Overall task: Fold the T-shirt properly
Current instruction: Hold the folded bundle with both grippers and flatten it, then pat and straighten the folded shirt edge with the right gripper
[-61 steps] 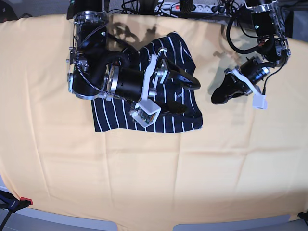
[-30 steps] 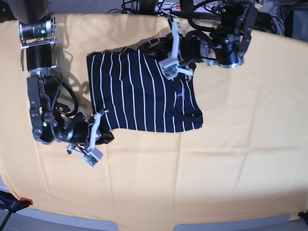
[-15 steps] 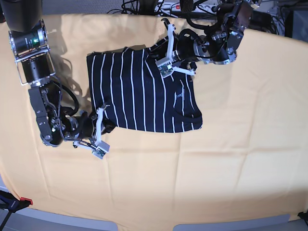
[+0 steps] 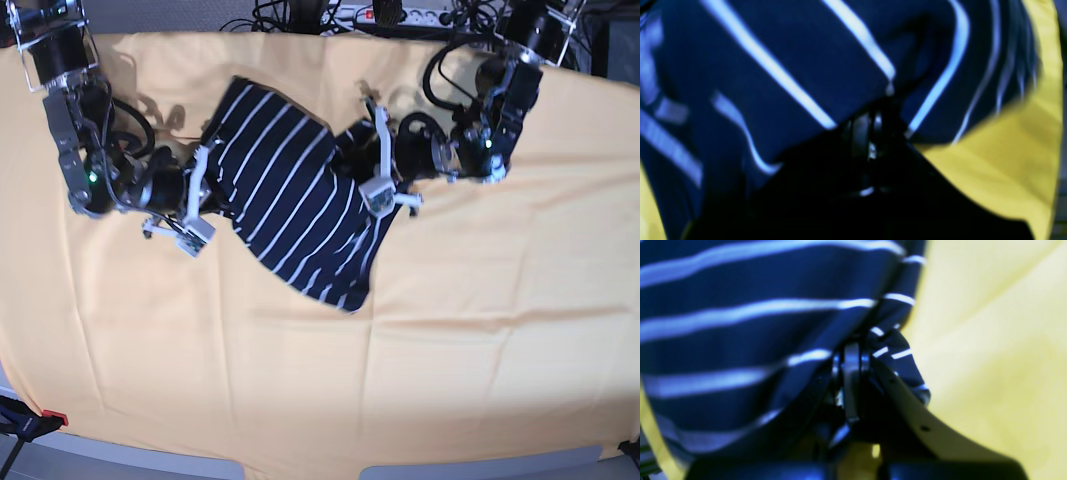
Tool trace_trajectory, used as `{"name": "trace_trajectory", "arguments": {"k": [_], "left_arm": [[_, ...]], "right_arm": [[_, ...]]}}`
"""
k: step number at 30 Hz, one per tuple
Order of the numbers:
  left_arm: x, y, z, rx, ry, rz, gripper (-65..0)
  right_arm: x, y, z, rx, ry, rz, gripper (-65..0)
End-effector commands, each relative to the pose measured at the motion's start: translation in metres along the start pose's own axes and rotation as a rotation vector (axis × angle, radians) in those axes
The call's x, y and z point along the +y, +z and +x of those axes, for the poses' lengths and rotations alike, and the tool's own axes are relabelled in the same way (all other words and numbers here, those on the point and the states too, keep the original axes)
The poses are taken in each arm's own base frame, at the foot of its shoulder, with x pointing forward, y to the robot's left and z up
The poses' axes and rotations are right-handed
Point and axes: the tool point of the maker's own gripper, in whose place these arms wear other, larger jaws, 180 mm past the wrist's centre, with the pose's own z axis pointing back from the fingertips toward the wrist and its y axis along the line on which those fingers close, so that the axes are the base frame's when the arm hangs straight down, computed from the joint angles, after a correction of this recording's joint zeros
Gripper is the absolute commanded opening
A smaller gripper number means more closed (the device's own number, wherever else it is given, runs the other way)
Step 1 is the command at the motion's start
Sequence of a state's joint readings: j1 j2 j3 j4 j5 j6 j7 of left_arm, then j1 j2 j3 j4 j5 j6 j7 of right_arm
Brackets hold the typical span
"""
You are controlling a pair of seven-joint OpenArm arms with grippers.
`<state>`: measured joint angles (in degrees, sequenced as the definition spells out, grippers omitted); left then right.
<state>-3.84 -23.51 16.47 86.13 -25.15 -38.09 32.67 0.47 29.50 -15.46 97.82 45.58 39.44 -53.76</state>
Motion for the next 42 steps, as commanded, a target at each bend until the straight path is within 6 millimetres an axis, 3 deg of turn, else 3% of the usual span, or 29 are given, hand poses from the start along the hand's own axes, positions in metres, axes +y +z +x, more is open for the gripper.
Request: {"name": "trace_trajectory", "arguments": {"k": [1, 5, 9, 12, 15, 18, 21, 26, 28, 31, 35, 38, 42], "left_arm": [[0.064, 0.027, -0.061, 0.331, -0.048, 0.239, -65.0], [0.11, 0.033, -0.023, 0.263, -0.067, 0.32, -65.0], [0.138, 0.038, 0.034, 0.081, -0.101, 0.407, -65.0], [0.141, 0.04, 0.061, -0.017, -0.137, 0.407, -65.0], [0.146, 0.044, 0.077, -0.017, -0.173, 0.405, -65.0], [0.147, 0.052, 0.082, 0.042, -0.167, 0.414, -65.0], [0.133, 0.066, 0.089, 0.054, -0.126, 0.371, -65.0], [0.111, 0.107, 0.134, -0.125, -0.068, 0.258, -65.0], [0.106, 0.124, 0.146, -0.196, -0.057, 0.225, -65.0], [0.104, 0.149, 0.152, -0.312, 0.007, 0.192, -65.0], [0.108, 0.175, 0.14, -0.388, 0.094, 0.21, -65.0], [0.11, 0.187, 0.126, -0.398, 0.146, 0.223, -65.0], [0.111, 0.195, 0.112, -0.4, 0.188, 0.242, -65.0]], "right_arm": [[-0.001, 0.01, 0.005, -0.026, -0.003, -0.019, -65.0], [0.001, 0.032, -0.008, -0.058, -0.084, -0.098, -65.0], [0.025, 0.04, -0.019, -0.095, -0.165, -0.123, -65.0], [0.039, 0.04, -0.027, -0.124, -0.23, -0.166, -65.0], [0.039, 0.044, -0.02, -0.194, -0.255, -0.225, -65.0], [0.029, 0.057, 0.0, -0.281, -0.216, -0.282, -65.0], [0.011, 0.068, 0.011, -0.281, -0.168, -0.359, -65.0], [-0.02, 0.078, 0.043, -0.35, -0.127, -0.417, -65.0], [-0.033, 0.075, 0.044, -0.35, -0.136, -0.422, -65.0], [-0.053, 0.062, 0.037, -0.341, -0.181, -0.391, -65.0], [-0.071, 0.031, 0.023, -0.287, -0.234, -0.319, -65.0], [-0.067, 0.012, 0.013, -0.226, -0.245, -0.263, -65.0], [-0.045, -0.004, 0.002, -0.173, -0.243, -0.196, -65.0]]}}
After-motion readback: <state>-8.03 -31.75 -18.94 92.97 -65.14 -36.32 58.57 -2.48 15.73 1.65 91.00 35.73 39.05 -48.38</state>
